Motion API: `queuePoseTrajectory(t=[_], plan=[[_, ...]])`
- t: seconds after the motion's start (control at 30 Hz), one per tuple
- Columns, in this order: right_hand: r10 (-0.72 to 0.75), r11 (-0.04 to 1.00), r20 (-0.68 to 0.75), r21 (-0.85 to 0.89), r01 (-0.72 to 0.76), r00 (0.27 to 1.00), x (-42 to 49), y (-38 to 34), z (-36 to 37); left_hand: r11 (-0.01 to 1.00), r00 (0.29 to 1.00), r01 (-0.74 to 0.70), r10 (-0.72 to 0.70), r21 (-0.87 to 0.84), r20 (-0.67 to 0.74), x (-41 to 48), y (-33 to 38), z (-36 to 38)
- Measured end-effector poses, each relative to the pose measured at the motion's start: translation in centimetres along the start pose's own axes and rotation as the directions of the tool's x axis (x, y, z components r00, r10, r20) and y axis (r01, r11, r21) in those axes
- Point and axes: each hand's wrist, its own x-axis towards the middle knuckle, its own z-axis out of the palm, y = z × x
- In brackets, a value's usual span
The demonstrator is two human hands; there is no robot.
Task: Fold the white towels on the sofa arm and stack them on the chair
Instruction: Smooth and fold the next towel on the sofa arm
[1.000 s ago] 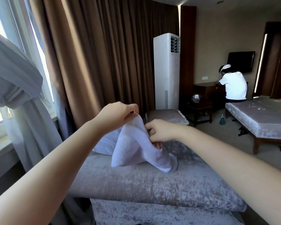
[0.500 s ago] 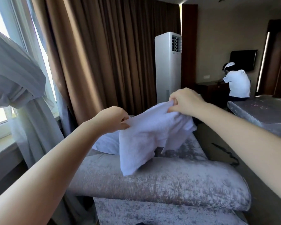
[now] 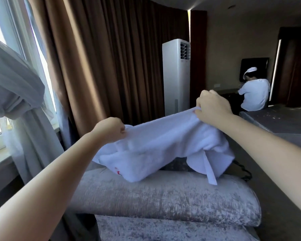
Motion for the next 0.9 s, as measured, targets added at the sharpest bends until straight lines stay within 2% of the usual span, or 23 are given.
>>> queuePoseTrajectory(t=[0.07,0.13,0.2,0.27,0.37,0.47,0.53,0.6,0.67,0.73,0.83,0.9], plan=[[-0.096,0.992,0.074,0.085,0.090,0.993,-0.4,1.1,0.7,0.992,0.990,0.043,-0.059,-0.119,-0.131,-0.1,-1.0,-0.7],[-0.226,0.932,0.144,0.319,0.171,0.963,-0.8,1.6,0.9,0.971,0.947,0.107,-0.166,-0.215,-0.276,-0.4,-1.7,-1.4],[-0.313,0.800,0.182,0.580,0.156,0.932,-1.1,1.6,0.4,0.947,0.886,0.166,-0.266,-0.275,-0.381,-0.7,-2.3,-2.2],[-0.357,0.710,0.242,0.698,0.094,0.902,-1.2,1.6,-0.2,0.936,0.836,0.181,-0.309,-0.302,-0.454,-0.9,-3.1,-2.8],[-0.433,0.782,0.376,0.609,0.134,0.819,-1.0,1.4,0.0,0.925,0.777,0.178,-0.341,-0.335,-0.528,-1.3,-4.2,-2.8],[-0.374,0.884,0.408,0.427,0.188,0.833,-1.2,1.5,0.7,0.920,0.763,0.182,-0.355,-0.348,-0.540,-2.0,-5.0,-2.9],[-0.283,0.932,0.364,0.322,0.166,0.887,-1.5,1.7,0.7,0.902,0.759,0.195,-0.388,-0.386,-0.523,-2.8,-5.7,-3.3],[-0.174,0.956,0.239,0.275,0.105,0.955,-1.6,1.9,0.4,0.888,0.760,0.200,-0.407,-0.414,-0.506,-3.6,-6.4,-3.8],[-0.104,0.941,0.064,0.329,0.078,0.992,-1.7,1.9,-0.1,0.889,0.764,0.207,-0.408,-0.408,-0.500,-4.3,-7.0,-4.3],[-0.064,0.922,-0.057,0.380,0.081,0.996,-2.0,1.7,-0.6,0.875,0.756,0.199,-0.424,-0.442,-0.499,-5.0,-7.6,-4.8],[-0.129,0.974,0.031,0.189,0.121,0.991,-2.8,1.0,-1.2,0.834,0.707,0.176,-0.476,-0.523,-0.523,-5.6,-8.6,-5.2],[-0.086,0.984,0.020,0.160,0.082,0.996,-3.1,1.2,-1.6,0.837,0.684,0.170,-0.480,-0.520,-0.549,-6.1,-8.9,-5.3]])
